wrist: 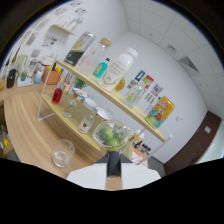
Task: Make me a cup of Mojito.
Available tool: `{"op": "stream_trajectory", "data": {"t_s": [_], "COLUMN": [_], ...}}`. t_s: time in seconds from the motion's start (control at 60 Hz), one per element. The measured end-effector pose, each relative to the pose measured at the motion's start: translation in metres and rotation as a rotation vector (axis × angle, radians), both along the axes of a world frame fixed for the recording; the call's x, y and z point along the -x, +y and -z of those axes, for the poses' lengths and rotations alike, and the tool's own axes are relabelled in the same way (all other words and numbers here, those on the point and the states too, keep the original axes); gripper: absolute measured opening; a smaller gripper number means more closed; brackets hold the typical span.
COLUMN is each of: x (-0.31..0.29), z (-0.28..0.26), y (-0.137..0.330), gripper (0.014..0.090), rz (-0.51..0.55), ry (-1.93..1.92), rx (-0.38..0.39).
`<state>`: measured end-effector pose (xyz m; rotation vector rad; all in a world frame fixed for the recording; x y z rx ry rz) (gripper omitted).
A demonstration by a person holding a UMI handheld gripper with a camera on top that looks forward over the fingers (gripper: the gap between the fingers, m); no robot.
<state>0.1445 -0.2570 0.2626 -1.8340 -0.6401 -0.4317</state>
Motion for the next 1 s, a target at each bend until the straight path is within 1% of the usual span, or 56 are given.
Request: {"op": "stream_trajectory", "data": {"t_s": [0.117,0.217,0.283,0.35,0.5,0.583,0.65,0.717,0.783,0.9,0.933,0.967,1.0], "x": [-0.029,-0.055,-0.072,-0.086,-0.106,-0.109,-0.113,-0.115,-0.116,-0.120,-0.121,-0.121,-0.122], "z": [0.028,0.071,0.105,0.140,0.202,0.227,0.237,0.251,0.252,0.257,0.258,0.258,0.256], "y": [-0.007,-0.011,-0.013,-0.014,-0.012,-0.010,-0.013,-0.013,-0.012,-0.012,-0.012,-0.013,-0.013], "gripper": [0.0160,0.0160,0.0160,0.0160,0.0159,0.0159,0.0159,0.0162,0.0169,0.0181,0.0201,0.0320,0.0408], "rz": [0.075,0.141,0.185,0.219,0.266,0.276,0.278,0.283,0.276,0.269,0.268,0.268,0.268], "ry": [0.302,0.486,0.569,0.616,0.687,0.707,0.707,0.706,0.713,0.668,0.652,0.643,0.640], "rx": [0.072,0.149,0.210,0.253,0.362,0.398,0.424,0.428,0.414,0.423,0.423,0.421,0.413]}}
